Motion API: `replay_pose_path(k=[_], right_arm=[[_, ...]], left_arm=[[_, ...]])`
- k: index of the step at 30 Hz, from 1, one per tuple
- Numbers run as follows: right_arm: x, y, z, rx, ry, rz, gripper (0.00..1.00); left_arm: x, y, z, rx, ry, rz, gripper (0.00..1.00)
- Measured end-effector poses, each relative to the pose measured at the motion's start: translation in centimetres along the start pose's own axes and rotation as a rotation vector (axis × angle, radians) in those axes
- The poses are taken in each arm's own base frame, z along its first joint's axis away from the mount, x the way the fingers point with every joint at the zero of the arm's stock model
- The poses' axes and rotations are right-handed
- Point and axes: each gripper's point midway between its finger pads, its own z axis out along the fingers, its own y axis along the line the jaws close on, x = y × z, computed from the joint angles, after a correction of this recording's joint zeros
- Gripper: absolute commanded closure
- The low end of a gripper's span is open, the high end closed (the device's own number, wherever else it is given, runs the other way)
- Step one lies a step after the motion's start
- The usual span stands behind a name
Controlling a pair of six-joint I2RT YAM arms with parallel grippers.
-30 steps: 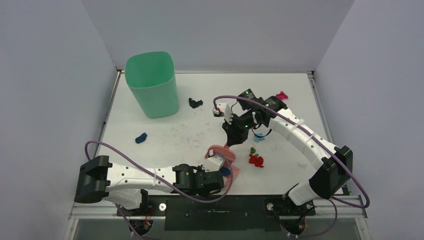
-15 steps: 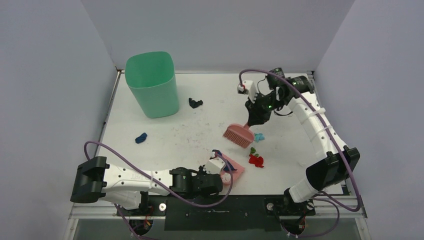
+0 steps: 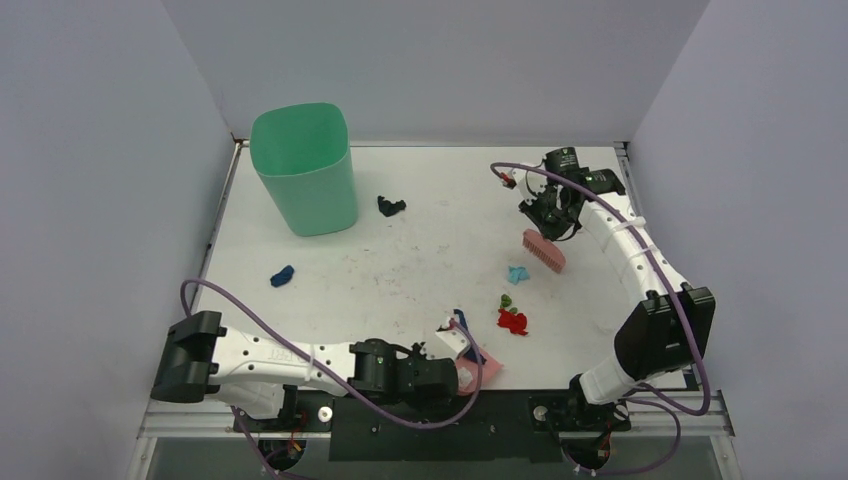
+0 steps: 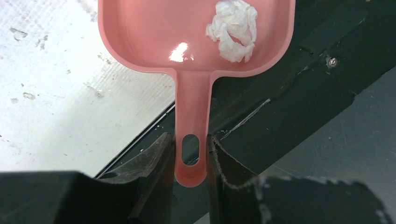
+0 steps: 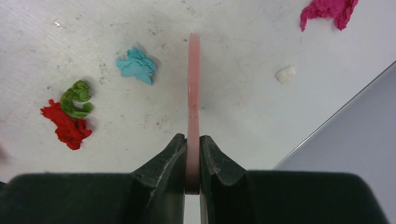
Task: Sweep away the paper scraps from the table
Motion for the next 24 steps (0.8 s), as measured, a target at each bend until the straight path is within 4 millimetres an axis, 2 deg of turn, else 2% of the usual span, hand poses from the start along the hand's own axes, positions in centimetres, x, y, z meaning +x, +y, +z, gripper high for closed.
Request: replay_pose_path(k=[2,5,7,11,15,19,24], right_arm=[[1.1,0.0,1.1,0.031,0.034,0.018,0.95],[1.6,0.5,2.1,0.054,0.049,0.03,0.95],[1.1,1.7,2.5,0.042,0.041,0.017,0.95],[-0.3,5.2,3.0,-0.012,0.014,-0.036,0.95],[-1.6,8.7,2.2,-0.129,-0.056,-0.03,0.95],[-2.0,11.7,0.8,-0.291,-0.107,0.033,0.95],[-1.7,14.1,-0.6,-0.462,-0.123,0.109,0.95]], left_arm=[[0.2,-0.2,0.4,-0.007,0.021,0.015,1.0],[0.5,-0.3,1.3,-0.027,0.051,0.035,1.0],[0.5,-0.1,1.9,-0.045,0.068,0.038,1.0],[0.1,0.4,3.1,-0.076,0.086,0.034,1.0],[-0.9,0.3,3.9,-0.084,0.081,0.021,1.0],[-2.5,-0.3,4.8,-0.081,0.066,0.014,1.0],[-4.8,-1.0,6.0,-0.079,0.043,0.007,1.0]])
